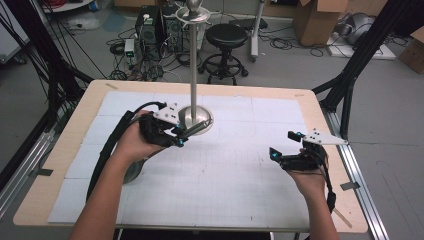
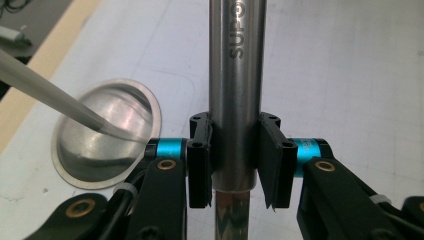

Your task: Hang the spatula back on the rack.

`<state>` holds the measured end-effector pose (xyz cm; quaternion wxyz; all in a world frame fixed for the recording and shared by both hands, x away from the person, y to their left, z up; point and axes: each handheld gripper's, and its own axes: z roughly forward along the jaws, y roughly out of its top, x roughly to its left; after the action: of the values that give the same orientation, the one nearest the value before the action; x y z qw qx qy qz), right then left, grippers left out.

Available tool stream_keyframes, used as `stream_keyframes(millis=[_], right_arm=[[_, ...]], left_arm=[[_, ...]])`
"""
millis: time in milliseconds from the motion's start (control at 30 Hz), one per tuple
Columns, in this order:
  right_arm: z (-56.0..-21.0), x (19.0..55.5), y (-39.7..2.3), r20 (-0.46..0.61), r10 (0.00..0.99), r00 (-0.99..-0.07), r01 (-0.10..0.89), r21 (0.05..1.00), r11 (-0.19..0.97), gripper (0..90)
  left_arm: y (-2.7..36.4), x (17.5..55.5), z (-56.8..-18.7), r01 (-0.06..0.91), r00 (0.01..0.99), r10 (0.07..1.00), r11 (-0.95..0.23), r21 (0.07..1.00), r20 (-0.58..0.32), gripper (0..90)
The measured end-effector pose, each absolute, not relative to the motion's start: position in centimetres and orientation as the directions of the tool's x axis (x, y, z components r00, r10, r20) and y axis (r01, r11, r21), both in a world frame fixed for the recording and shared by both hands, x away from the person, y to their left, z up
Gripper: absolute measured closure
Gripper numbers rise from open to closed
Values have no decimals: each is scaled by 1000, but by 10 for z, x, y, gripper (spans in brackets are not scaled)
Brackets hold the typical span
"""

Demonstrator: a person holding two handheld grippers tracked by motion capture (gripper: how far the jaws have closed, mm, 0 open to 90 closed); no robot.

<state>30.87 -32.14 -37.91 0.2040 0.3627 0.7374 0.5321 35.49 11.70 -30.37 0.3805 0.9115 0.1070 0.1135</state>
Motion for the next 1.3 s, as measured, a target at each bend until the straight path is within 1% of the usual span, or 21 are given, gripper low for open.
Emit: stream_keyframes(millis=[33,67,133,167,200,300,600,700,867,1033,1133,1167,1300], right_arm=[[-379,308,-321,87,752,-654,319,932,170,6],[-379,308,-320,86,749,-656,318,932,172,7],[-379,308,-320,81,748,-658,314,933,175,7],[-379,308,-320,74,749,-658,309,934,179,7],[-379,308,-320,74,749,-658,309,934,179,7],[-379,308,-320,81,750,-656,317,932,176,7],[-378,307,-321,81,752,-655,314,934,173,7],[-378,308,-321,91,750,-655,318,934,164,7],[-380,309,-321,92,751,-654,320,933,165,7],[-380,310,-321,97,751,-653,326,931,164,7],[-380,309,-321,93,750,-655,322,932,165,7],[-379,308,-321,92,751,-654,319,933,164,7],[-379,307,-321,93,746,-659,315,935,162,7]], left_arm=[[120,354,-300,107,951,283,-674,731,121,692],[126,351,-294,110,951,291,-626,772,100,692],[129,351,-290,104,955,282,-611,785,93,692],[134,349,-285,114,955,288,-565,817,66,692],[134,349,-285,114,955,288,-565,817,66,692],[143,348,-277,125,958,285,-502,856,27,692],[155,351,-267,136,956,295,-430,893,-3,691],[160,354,-263,152,944,329,-405,902,-11,690],[168,355,-257,154,944,328,-356,922,-31,690],[180,361,-242,152,944,325,-293,944,-51,691],[184,364,-236,148,944,325,-276,950,-53,691],[188,366,-231,156,938,342,-252,955,-63,691],[193,372,-223,160,930,362,-241,957,-65,691]])
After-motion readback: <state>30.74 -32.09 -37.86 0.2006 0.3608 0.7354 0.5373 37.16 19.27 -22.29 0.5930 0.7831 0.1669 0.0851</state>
